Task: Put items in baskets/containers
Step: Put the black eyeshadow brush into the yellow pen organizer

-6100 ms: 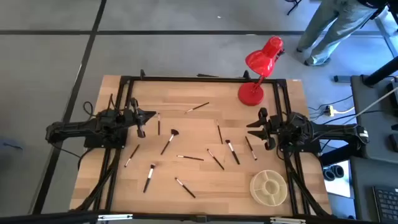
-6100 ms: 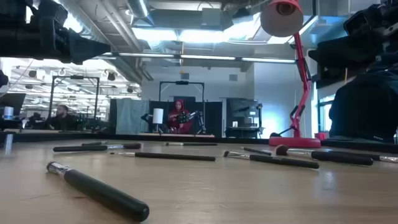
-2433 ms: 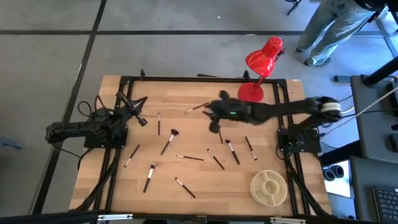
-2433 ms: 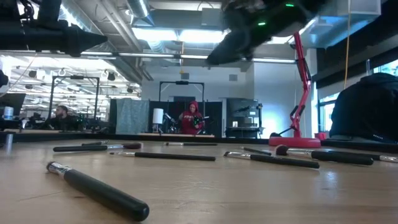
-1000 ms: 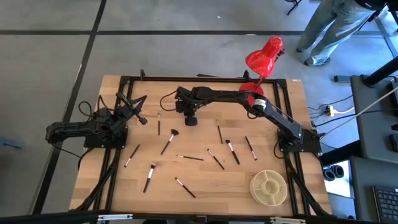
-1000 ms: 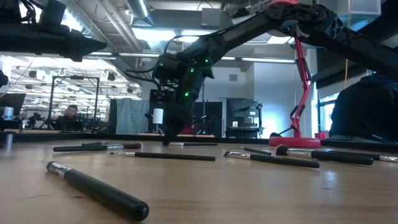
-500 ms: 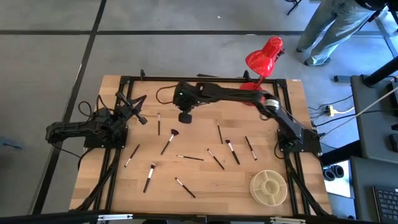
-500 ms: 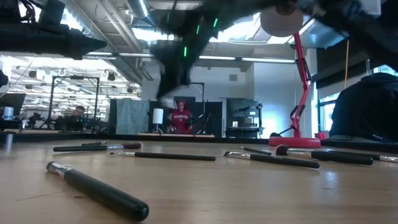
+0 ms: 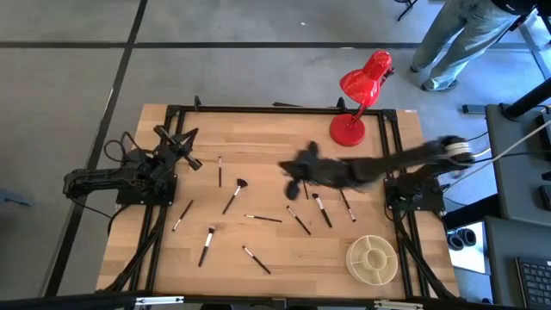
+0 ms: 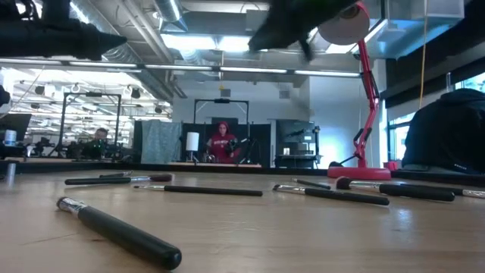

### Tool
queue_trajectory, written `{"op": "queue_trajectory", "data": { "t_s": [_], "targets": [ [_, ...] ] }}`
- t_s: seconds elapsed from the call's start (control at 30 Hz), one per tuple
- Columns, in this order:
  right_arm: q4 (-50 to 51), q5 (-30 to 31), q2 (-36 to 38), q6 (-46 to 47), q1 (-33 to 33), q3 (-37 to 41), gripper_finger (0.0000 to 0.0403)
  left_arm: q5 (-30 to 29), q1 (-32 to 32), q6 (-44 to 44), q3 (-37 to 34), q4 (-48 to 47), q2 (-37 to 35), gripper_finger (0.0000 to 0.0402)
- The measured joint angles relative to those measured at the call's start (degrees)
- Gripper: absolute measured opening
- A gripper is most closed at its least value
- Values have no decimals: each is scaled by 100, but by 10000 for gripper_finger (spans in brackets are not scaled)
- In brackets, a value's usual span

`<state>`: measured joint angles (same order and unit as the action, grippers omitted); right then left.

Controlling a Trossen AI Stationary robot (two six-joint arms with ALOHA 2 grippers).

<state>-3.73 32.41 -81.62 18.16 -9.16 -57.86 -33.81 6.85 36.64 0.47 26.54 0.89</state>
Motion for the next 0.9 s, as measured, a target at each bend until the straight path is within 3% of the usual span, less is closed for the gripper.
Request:
{"op": "queue_trajectory", "data": {
  "t_s": [0.07, 0.13, 0.33, 0.6, 0.9],
  "targets": [
    [-75, 771, 573, 335, -535, 442, 1, 145, 0, 10, 0, 166, 2, 3],
    [226, 1137, 1014, 809, -1022, 761, 0, 332, 0, 6, 0, 407, 0, 4],
    [751, 1090, 1984, 2026, -2318, 1131, 0, 846, 0, -1, 0, 1226, 2, 2],
    [1551, 1247, 2453, 3037, -4022, 1147, 0, 943, 0, -61, 0, 1884, 5, 5],
    [2220, 2235, 2582, 4380, -5760, 1154, 0, 867, 0, -246, 4, 2297, 207, 4]
  ]
}}
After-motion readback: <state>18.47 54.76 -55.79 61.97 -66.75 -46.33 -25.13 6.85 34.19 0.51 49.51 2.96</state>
